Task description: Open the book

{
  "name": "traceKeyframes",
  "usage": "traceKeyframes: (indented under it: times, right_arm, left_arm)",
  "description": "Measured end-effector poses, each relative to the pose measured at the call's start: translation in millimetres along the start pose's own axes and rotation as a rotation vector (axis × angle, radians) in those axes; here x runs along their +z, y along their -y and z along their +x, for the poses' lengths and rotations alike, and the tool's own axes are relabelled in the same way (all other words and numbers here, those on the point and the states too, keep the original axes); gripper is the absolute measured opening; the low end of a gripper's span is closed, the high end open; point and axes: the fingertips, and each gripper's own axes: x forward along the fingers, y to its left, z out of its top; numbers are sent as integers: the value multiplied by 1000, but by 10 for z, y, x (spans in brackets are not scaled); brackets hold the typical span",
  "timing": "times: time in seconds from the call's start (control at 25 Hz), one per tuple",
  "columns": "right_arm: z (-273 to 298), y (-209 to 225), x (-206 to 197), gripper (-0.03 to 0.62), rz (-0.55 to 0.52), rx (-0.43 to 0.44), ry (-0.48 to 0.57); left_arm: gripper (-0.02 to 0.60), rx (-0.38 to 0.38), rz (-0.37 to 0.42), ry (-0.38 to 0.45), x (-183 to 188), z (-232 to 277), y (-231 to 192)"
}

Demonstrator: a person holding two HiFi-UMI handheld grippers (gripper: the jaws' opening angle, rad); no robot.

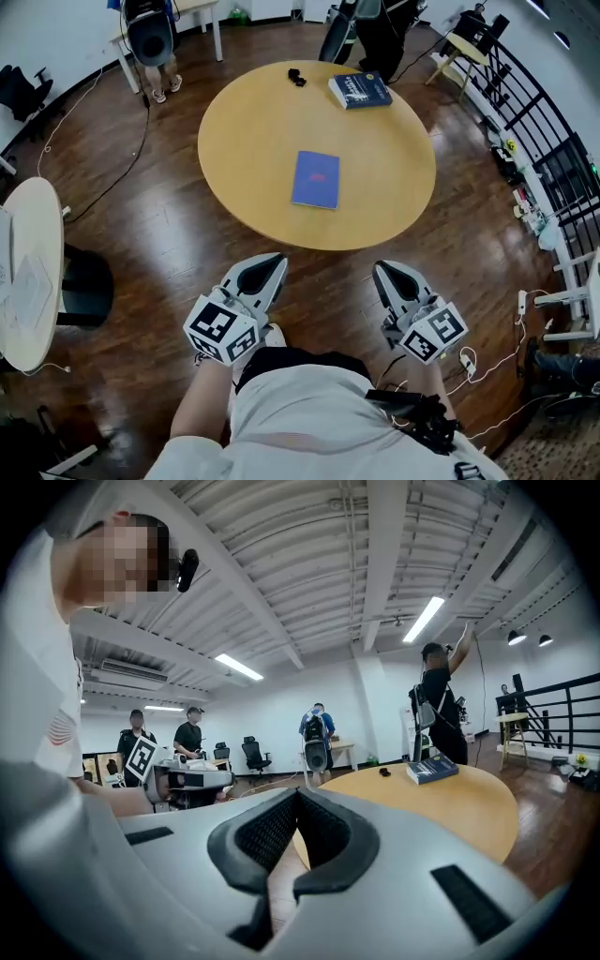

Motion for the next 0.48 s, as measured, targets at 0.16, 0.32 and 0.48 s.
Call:
traceKeyframes:
  times: [0.16,0.32,0.48]
  right_arm:
    - [233,24,-84,0,11,-13,-31]
    - [380,165,-79,-1,35,-38,-34]
    - [524,349,-70,0,37,-41,-38]
  left_arm:
    - [9,-8,-31,-10,21,61,-296]
    - [9,-21,-40,-34,-1,165,-464]
    - [9,-34,-48,-44,11,351,-586]
